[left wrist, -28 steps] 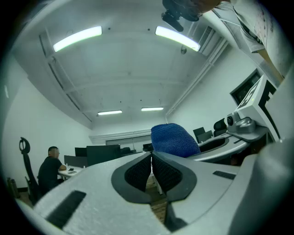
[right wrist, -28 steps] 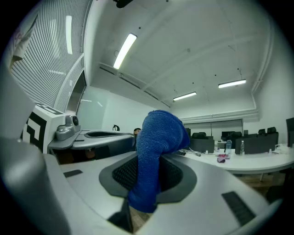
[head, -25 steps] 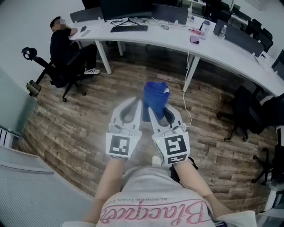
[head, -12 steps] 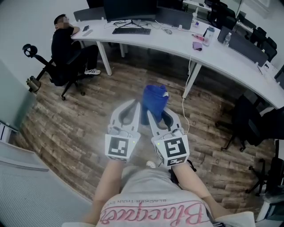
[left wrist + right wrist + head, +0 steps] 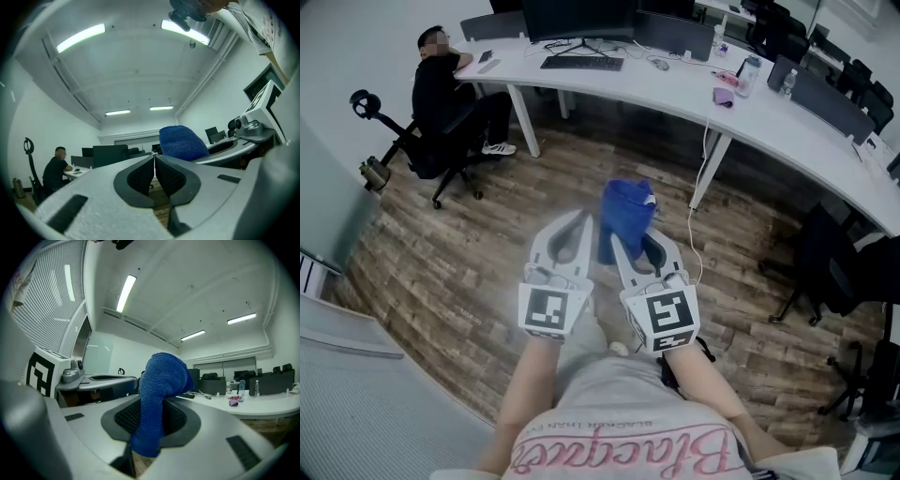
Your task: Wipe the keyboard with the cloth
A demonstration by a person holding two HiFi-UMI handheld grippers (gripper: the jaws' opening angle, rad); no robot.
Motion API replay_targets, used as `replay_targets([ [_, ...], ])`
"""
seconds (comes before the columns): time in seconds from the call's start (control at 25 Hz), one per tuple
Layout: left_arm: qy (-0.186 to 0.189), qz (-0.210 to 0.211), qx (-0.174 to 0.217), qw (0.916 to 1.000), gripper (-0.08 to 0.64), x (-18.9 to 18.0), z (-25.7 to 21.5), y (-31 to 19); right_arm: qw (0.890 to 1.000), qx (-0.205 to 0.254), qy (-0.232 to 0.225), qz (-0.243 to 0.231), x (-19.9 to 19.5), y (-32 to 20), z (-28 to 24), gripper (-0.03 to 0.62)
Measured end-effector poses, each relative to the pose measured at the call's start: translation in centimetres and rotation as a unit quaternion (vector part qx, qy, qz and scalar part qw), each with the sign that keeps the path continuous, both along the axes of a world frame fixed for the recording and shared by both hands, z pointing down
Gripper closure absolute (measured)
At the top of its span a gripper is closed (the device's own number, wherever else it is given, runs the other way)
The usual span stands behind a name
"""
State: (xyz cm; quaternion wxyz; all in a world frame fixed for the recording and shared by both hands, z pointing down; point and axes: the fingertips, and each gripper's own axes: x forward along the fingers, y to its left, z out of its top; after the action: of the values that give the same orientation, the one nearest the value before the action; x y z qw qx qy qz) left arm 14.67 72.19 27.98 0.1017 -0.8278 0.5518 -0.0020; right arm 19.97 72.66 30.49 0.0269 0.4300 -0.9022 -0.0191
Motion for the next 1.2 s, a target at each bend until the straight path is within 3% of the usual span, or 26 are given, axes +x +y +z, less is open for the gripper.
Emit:
replay_targets([
  [0.4,-0.002,0.007,-0.002,1.0,0.554,-2.2,0.7,-5.3,1.0,-0.002,0.011,0.007,-1.9,-5.1,0.2,0.5],
  [1.2,0.0,0.021,0.003,0.9998,0.554,-8.8,0.0,-22.5,0.999,-0.013,0.018,0.026,-8.2,-21.9,-0.1,0.499],
])
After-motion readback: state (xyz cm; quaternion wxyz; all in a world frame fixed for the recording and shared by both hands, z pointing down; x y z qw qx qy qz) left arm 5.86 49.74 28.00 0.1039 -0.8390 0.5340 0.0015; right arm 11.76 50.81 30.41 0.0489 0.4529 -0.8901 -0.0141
